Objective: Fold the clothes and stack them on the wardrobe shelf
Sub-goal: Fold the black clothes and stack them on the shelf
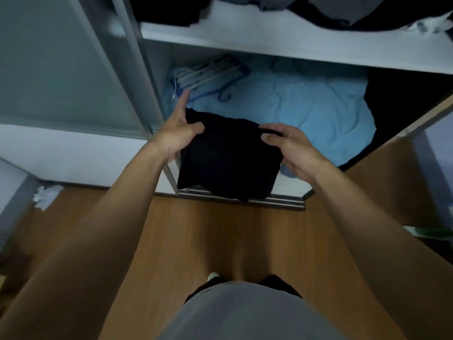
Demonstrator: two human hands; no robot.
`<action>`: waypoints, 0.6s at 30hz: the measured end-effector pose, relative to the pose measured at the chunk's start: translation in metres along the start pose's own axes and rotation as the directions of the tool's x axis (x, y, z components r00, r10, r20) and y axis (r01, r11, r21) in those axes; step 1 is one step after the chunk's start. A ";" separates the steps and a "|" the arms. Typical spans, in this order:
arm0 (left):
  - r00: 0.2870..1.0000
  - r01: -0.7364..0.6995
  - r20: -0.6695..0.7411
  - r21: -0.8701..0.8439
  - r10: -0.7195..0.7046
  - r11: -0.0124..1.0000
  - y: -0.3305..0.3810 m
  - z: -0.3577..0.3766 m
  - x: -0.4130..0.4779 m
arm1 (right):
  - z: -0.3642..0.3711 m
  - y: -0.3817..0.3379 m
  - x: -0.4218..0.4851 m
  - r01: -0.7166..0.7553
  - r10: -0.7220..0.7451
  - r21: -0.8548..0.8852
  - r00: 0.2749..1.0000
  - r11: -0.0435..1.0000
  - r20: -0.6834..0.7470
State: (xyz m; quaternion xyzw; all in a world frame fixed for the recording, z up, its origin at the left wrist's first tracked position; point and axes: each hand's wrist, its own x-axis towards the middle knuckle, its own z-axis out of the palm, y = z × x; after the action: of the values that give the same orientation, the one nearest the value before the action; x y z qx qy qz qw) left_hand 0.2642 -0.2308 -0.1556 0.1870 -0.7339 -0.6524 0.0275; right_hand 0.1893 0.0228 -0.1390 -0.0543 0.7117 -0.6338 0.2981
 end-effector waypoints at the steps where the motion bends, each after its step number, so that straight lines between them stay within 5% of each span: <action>1: 0.999 -0.046 0.015 0.012 0.046 0.999 0.012 -0.001 0.004 | -0.005 -0.012 0.001 0.036 -0.034 -0.076 0.999 0.996 0.037; 4: 0.992 -0.125 0.045 0.094 0.121 0.988 0.048 0.002 0.016 | -0.018 -0.045 0.005 0.148 -0.092 -0.460 0.986 0.876 0.142; 8: 0.991 -0.135 0.062 0.283 0.123 0.949 0.099 0.007 0.040 | -0.031 -0.077 0.025 0.245 -0.263 -0.852 0.956 0.462 0.131; 13: 0.988 -0.149 0.085 0.382 0.125 0.912 0.158 0.012 0.073 | -0.072 -0.138 0.074 0.323 -0.605 -0.871 0.796 0.370 0.038; 16: 0.979 -0.159 -0.011 0.572 0.202 0.804 0.179 0.028 0.100 | -0.096 -0.180 0.106 0.526 -0.727 -0.771 0.676 0.358 0.124; 18: 0.942 -0.130 -0.151 0.661 0.300 0.739 0.190 0.041 0.120 | -0.108 -0.203 0.129 0.558 -0.736 -0.753 0.660 0.348 0.149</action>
State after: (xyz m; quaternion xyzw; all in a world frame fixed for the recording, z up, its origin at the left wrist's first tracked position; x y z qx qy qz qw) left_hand 0.0960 -0.2142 -0.0019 0.1782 -0.9196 -0.3255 0.1288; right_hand -0.0301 0.0191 0.0067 -0.3806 0.8495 -0.3488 -0.1088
